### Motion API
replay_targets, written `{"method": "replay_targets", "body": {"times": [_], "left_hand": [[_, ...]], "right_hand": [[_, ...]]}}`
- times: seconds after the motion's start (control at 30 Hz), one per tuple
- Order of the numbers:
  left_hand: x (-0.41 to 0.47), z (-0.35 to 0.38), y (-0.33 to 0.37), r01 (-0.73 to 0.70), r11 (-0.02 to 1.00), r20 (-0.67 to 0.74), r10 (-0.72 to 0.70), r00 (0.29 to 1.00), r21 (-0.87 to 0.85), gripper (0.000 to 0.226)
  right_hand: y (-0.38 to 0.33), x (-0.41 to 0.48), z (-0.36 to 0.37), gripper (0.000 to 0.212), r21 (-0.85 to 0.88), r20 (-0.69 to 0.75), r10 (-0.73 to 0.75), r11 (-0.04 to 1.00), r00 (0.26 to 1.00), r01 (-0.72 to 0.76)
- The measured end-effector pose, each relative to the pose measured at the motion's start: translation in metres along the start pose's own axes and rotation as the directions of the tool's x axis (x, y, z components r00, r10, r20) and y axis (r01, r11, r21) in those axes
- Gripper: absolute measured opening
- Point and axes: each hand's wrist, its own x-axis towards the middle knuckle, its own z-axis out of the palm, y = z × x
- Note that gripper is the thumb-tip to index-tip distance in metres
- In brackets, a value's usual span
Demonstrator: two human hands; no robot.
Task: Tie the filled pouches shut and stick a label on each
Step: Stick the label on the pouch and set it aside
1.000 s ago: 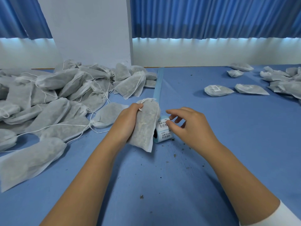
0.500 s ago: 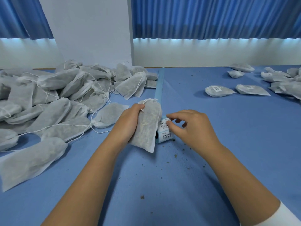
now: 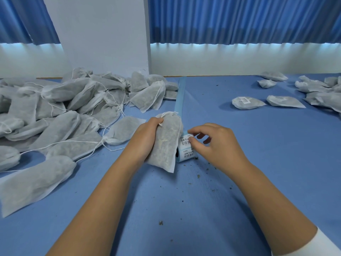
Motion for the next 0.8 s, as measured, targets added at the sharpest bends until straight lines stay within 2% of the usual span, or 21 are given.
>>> {"method": "replay_targets", "body": {"times": [0.27, 0.37, 0.5, 0.57, 0.67, 0.8], "left_hand": [[-0.001, 0.001, 0.001, 0.001, 1.0, 0.002, -0.001, 1.0, 0.0, 0.038], [-0.001, 0.001, 0.0, -0.007, 1.0, -0.007, 0.007, 1.0, 0.006, 0.033], [-0.002, 0.001, 0.001, -0.011, 1.0, -0.005, 0.011, 1.0, 0.02, 0.033], [-0.003, 0.002, 0.002, -0.01, 0.999, -0.001, 0.01, 1.0, 0.035, 0.037], [-0.006, 0.002, 0.003, -0.004, 0.997, -0.006, 0.004, 1.0, 0.076, 0.046], [-0.007, 0.002, 0.004, 0.011, 0.995, 0.006, -0.011, 1.0, 0.098, 0.047]], "right_hand": [[-0.004, -0.003, -0.004, 0.012, 0.01, -0.025, 0.027, 1.0, 0.999, -0.026], [-0.005, -0.005, -0.005, 0.01, 0.024, -0.041, 0.047, 0.999, 0.998, -0.047], [-0.005, -0.004, -0.002, 0.007, 0.011, -0.077, 0.007, 1.0, 0.997, -0.006], [-0.005, -0.003, 0.0, 0.005, 0.06, -0.087, 0.007, 0.998, 0.996, -0.002], [-0.009, -0.003, 0.002, 0.014, 0.188, -0.048, 0.031, 0.982, 0.998, -0.021], [-0.011, -0.004, 0.003, 0.016, 0.299, 0.009, 0.063, 0.952, 0.998, -0.063]]}}
